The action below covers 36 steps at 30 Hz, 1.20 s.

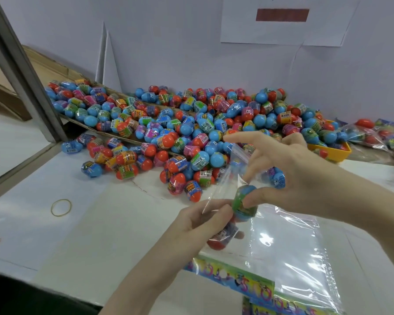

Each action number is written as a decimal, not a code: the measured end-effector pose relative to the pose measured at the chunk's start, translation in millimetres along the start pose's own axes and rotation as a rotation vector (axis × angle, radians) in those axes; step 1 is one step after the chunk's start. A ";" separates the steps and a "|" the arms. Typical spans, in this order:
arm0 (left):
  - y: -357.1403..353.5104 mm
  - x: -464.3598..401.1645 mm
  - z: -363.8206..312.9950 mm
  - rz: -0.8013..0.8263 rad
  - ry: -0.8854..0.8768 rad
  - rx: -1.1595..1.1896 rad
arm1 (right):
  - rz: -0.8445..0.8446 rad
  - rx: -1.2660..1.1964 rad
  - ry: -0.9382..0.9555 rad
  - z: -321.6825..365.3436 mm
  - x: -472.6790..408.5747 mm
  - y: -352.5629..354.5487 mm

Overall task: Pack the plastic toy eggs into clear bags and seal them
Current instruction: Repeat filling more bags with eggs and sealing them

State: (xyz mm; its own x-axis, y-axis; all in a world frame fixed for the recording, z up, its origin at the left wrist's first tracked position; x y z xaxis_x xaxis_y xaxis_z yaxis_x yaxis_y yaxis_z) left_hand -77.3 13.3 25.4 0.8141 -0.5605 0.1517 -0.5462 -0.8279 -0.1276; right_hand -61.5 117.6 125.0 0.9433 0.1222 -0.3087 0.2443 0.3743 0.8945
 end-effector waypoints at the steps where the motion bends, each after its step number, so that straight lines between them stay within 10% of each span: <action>1: 1.0 -0.4 -0.8 0.003 -0.010 -0.023 | 0.013 -0.004 -0.003 -0.4 -0.1 -2.2; 13: 7.5 -5.5 -3.3 -0.198 -0.131 0.168 | 0.103 -0.170 -0.023 -3.7 7.1 -14.7; 19: 25.6 -5.2 -18.3 -0.426 -0.242 0.347 | -0.856 -0.677 -0.222 -27.9 25.1 33.3; 22: 32.9 -1.7 -28.9 -0.480 -0.323 0.335 | -0.274 -1.040 -0.804 -48.9 32.4 -40.7; 25: 33.6 -0.1 -30.9 -0.496 -0.348 0.303 | 0.186 -1.239 -0.886 -33.3 46.1 -84.6; 36: 45.7 -0.8 -25.1 -0.559 -0.324 0.254 | -0.079 -1.329 -0.820 -62.1 58.0 -59.6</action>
State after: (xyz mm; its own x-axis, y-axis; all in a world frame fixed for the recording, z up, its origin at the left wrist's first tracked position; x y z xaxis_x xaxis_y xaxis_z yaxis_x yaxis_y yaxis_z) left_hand -107.8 -24.6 44.1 0.9993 0.0155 -0.0333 0.0030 -0.9378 -0.3473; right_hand -35.4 159.5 33.6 0.9065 -0.2864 0.3102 0.3487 0.9222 -0.1674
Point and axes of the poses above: each hand's wrist, its own x-axis away from the middle knuckle, its own y-axis out of the back of the hand, z = x × y, the point moved 7 cm from there along -x, towards the middle knuckle, and after that the axes turned 12 degrees about -z, right-handed, at the moved point
